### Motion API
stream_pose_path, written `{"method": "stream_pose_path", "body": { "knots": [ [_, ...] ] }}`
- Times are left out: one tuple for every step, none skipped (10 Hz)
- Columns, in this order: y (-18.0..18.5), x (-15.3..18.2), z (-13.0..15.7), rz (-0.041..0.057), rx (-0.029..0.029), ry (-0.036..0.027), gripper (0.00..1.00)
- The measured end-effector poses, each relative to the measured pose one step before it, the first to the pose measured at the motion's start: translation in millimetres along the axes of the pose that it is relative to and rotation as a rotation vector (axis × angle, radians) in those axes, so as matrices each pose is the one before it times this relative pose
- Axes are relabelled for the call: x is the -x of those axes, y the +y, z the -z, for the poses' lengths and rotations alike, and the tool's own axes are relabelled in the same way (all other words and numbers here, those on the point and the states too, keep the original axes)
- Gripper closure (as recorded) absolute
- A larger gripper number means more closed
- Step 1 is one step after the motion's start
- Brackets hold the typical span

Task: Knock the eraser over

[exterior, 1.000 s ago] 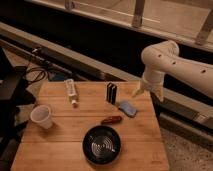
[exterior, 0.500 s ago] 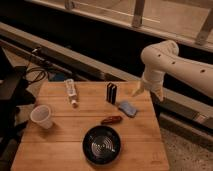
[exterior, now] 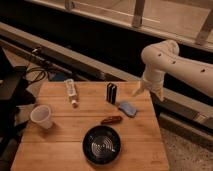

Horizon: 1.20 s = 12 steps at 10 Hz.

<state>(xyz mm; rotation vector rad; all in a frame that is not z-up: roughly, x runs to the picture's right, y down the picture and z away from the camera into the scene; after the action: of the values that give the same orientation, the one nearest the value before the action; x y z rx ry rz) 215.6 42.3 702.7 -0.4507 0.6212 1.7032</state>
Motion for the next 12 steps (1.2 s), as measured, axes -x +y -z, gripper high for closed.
{"method": "stream_pose_path", "body": {
  "knots": [
    [2.58, 2.88, -0.55, 0.01661, 0.02048, 0.00816, 0.20],
    [8.28, 4.58, -4.52, 0.03051, 0.03866, 0.01618, 0.20],
    [10.96, 0.95, -5.41, 0.02788, 0.02802, 0.01502, 0.20],
    [7.67, 0.33, -4.64, 0.02111, 0.01893, 0.00970, 0.20],
    [1.77, 1.92, -5.38, 0.00990, 0.01034, 0.00222, 0.20],
    [5.55, 5.45, -9.47, 0.00893, 0.02428, -0.00197, 0.20],
    [7.64, 5.18, -13.33, 0.00454, 0.02070, -0.00070, 0.20],
    [5.61, 1.45, -11.40, 0.00057, 0.00512, 0.00050, 0.20],
    [-1.21, -1.23, -10.19, -0.00219, -0.01115, 0.00206, 0.22],
    [-2.62, 1.20, -0.59, -0.00187, -0.00256, -0.00189, 0.28],
    [-0.51, 2.63, 2.70, 0.00078, 0.00101, -0.00059, 0.36],
    [3.78, 5.46, 8.92, 0.00636, 0.00347, 0.00482, 0.43]
  ]
}}
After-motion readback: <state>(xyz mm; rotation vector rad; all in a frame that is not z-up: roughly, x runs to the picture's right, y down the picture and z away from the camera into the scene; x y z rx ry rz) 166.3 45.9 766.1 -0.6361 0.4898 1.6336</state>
